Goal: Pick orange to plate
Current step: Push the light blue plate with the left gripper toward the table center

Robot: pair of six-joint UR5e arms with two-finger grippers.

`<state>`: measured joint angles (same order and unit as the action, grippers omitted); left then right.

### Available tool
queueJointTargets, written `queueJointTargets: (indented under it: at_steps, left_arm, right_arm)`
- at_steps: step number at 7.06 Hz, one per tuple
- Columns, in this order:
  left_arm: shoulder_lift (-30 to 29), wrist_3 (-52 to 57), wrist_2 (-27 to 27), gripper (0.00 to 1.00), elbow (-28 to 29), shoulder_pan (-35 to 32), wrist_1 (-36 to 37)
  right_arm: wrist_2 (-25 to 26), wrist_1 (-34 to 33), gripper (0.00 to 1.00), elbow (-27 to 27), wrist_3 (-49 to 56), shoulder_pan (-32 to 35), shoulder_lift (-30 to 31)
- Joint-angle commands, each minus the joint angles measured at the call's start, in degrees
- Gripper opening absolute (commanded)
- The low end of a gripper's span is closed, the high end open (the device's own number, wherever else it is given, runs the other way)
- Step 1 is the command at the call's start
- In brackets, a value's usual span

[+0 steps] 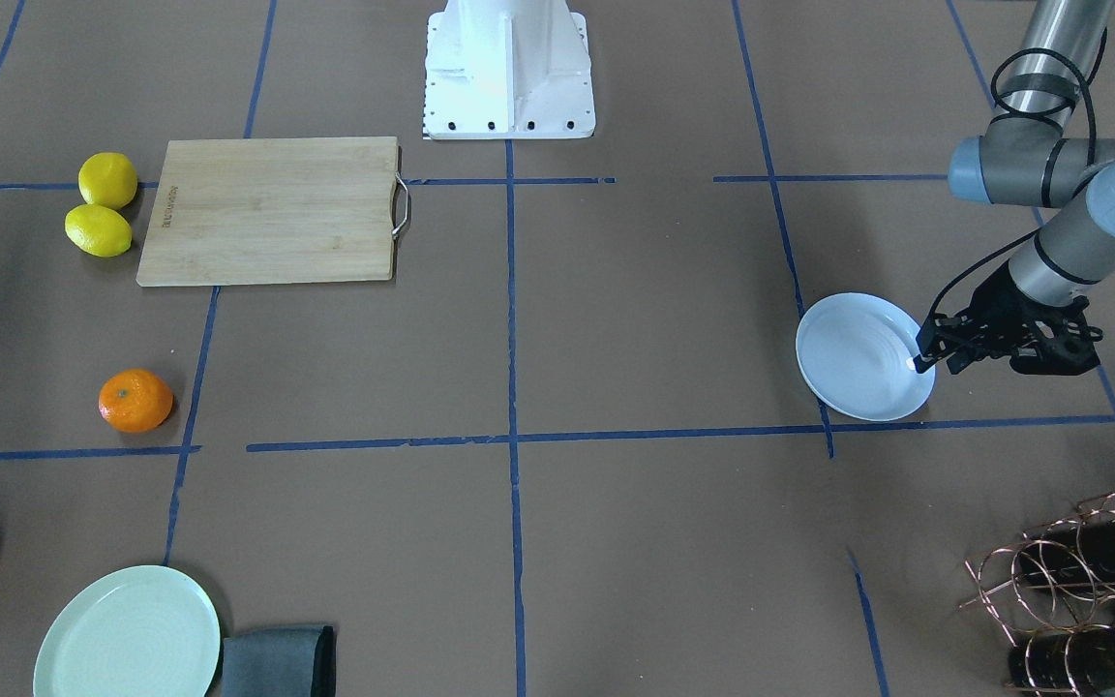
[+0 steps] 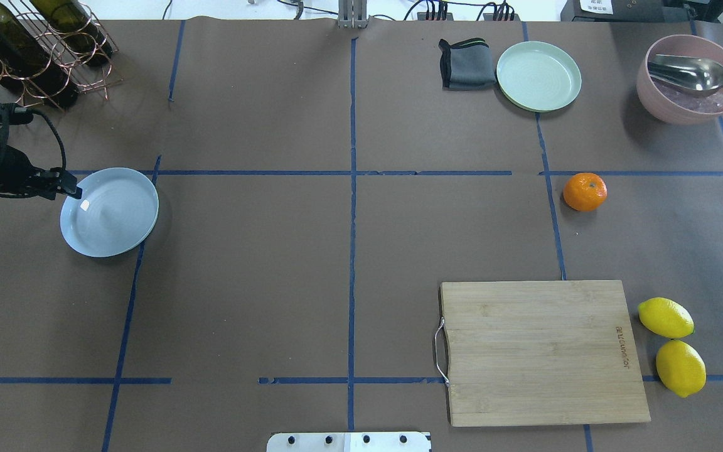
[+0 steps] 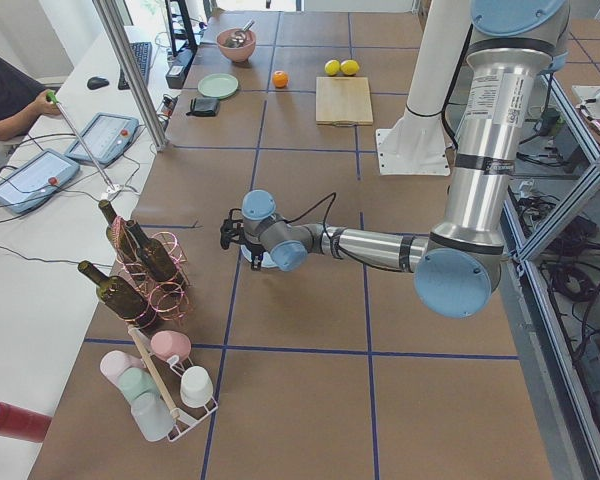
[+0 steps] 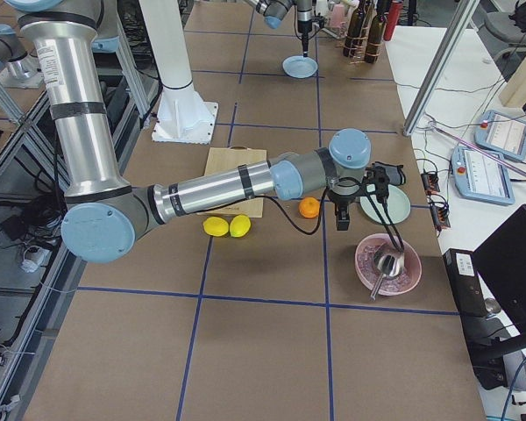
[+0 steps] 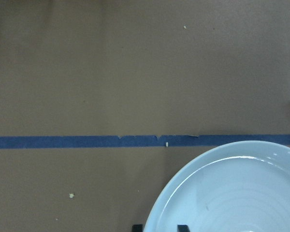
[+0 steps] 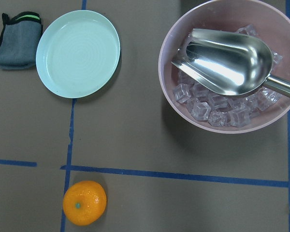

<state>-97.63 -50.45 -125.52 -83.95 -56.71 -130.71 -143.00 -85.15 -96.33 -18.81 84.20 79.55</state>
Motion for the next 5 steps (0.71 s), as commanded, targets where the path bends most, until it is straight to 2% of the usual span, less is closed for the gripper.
queueJointTargets:
  at_steps: [1,4,5]
  left_arm:
    - [-0.1,-0.44,0.1,1.0,0.18,1.15,0.02]
    - [-0.1,-2.03,0.01,1.0,0.8,3.27,-0.07]
    - [-0.1,-2.03,0.1,0.88,0.89,3.27,-0.07]
  right_arm:
    - [0.0,-0.11,1.0,-0.08,-0.09,0.0,0.08]
    - [-0.7,-0.28,1.0,0.09,0.0,0.0,0.08]
    - [-0.7,-0.28,1.0,0.09,0.0,0.0,0.08]
